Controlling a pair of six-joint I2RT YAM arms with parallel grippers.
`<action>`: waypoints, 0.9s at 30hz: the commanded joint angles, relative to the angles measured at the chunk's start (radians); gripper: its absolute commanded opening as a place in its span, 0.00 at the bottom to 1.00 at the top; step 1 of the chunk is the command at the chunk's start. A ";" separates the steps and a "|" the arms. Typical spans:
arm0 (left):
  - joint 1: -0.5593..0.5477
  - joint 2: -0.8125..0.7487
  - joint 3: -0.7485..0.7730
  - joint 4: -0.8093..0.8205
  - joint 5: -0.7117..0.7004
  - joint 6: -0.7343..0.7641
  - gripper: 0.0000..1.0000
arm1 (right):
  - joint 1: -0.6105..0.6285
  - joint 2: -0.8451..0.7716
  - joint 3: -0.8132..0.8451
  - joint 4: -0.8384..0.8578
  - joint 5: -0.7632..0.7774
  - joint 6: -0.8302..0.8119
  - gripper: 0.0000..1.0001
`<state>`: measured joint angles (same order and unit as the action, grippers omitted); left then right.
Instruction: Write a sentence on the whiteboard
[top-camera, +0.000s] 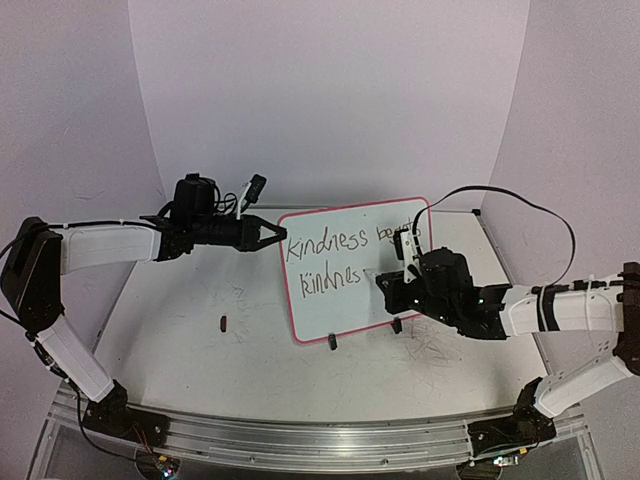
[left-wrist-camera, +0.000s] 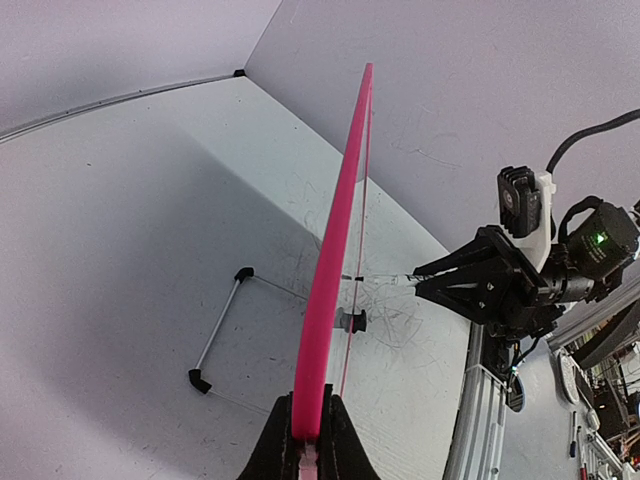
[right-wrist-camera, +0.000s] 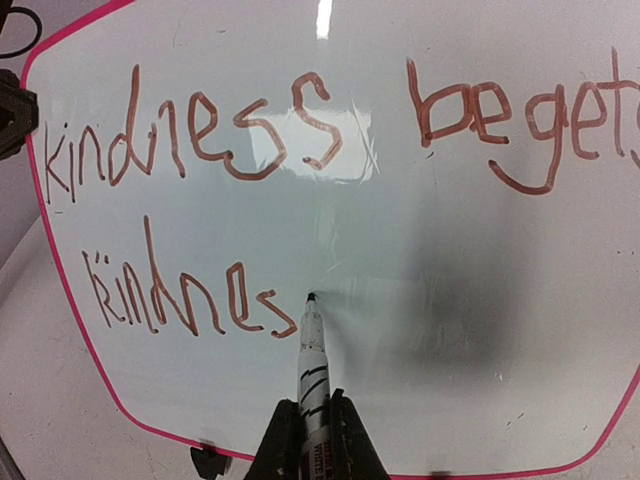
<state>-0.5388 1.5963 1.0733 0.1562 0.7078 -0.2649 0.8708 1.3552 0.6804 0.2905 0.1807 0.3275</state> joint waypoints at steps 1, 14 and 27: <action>-0.012 -0.009 0.031 -0.018 -0.012 0.052 0.00 | -0.011 0.007 0.034 0.024 0.021 0.001 0.00; -0.012 -0.006 0.032 -0.018 -0.012 0.051 0.00 | -0.005 0.022 0.017 0.024 -0.023 0.007 0.00; -0.012 0.000 0.033 -0.018 -0.010 0.050 0.00 | -0.005 0.001 -0.013 -0.002 0.006 0.013 0.00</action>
<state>-0.5388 1.5963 1.0733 0.1562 0.7071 -0.2649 0.8646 1.3670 0.6823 0.2912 0.1580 0.3315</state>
